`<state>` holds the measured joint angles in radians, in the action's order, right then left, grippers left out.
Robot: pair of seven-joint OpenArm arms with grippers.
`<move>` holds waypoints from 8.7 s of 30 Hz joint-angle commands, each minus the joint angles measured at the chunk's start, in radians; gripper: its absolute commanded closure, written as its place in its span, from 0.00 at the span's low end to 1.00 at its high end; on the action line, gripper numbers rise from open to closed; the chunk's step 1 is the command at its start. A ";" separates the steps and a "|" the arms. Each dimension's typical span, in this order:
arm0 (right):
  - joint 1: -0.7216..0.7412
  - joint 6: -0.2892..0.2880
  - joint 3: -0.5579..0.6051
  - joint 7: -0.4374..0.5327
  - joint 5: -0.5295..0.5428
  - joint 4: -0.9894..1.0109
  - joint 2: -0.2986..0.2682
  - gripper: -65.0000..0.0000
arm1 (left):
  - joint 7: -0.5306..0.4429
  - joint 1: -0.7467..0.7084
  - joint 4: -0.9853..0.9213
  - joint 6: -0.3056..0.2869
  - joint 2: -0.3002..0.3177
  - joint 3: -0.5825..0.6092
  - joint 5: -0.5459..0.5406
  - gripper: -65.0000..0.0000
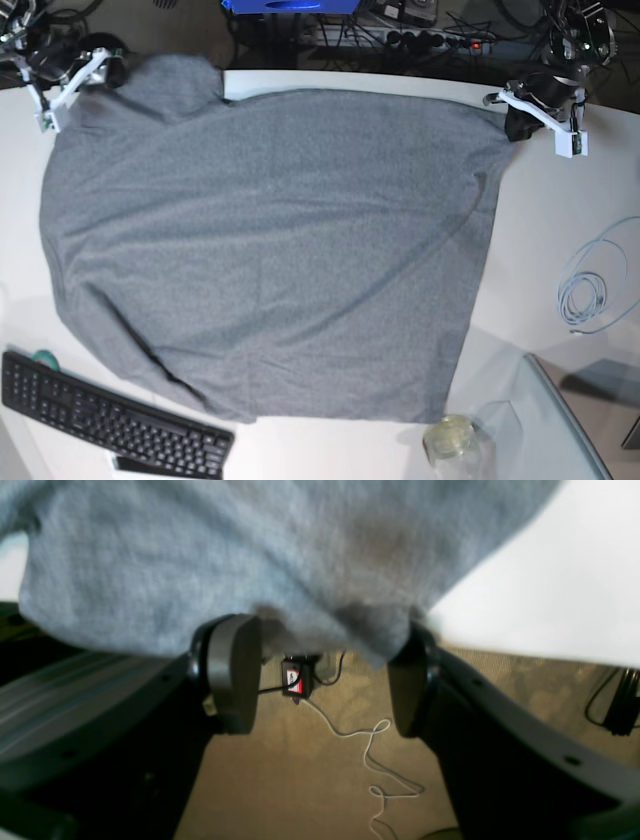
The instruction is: Layout the t-shirt on the table in an organized manner, then fold the t-shirt properly
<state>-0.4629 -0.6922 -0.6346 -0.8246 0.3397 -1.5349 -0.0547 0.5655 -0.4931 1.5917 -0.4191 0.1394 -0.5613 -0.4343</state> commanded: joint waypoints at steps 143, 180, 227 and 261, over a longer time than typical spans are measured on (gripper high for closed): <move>0.102 -0.006 -0.230 -0.553 0.597 0.009 -0.067 1.00 | 0.107 -0.046 0.166 0.002 0.007 -0.013 -0.019 1.00; 0.135 -0.006 -0.224 -0.553 0.597 -0.037 -0.076 1.00 | 0.109 -0.037 0.187 0.002 -0.016 -0.067 -0.019 1.00; 0.568 0.251 -0.058 -0.284 0.594 0.475 -0.244 1.00 | 0.239 0.505 -0.172 0.091 -0.007 0.050 -0.010 1.00; 0.620 0.248 -0.011 -0.112 0.476 0.505 -0.267 0.40 | 0.141 0.640 -0.377 0.125 0.004 0.086 0.062 0.79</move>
<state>0.1406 -0.4332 -0.6376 -0.9504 0.7895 -1.0168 -0.3000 0.7246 0.1291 1.1954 -0.2905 0.1329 -0.4713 -0.3557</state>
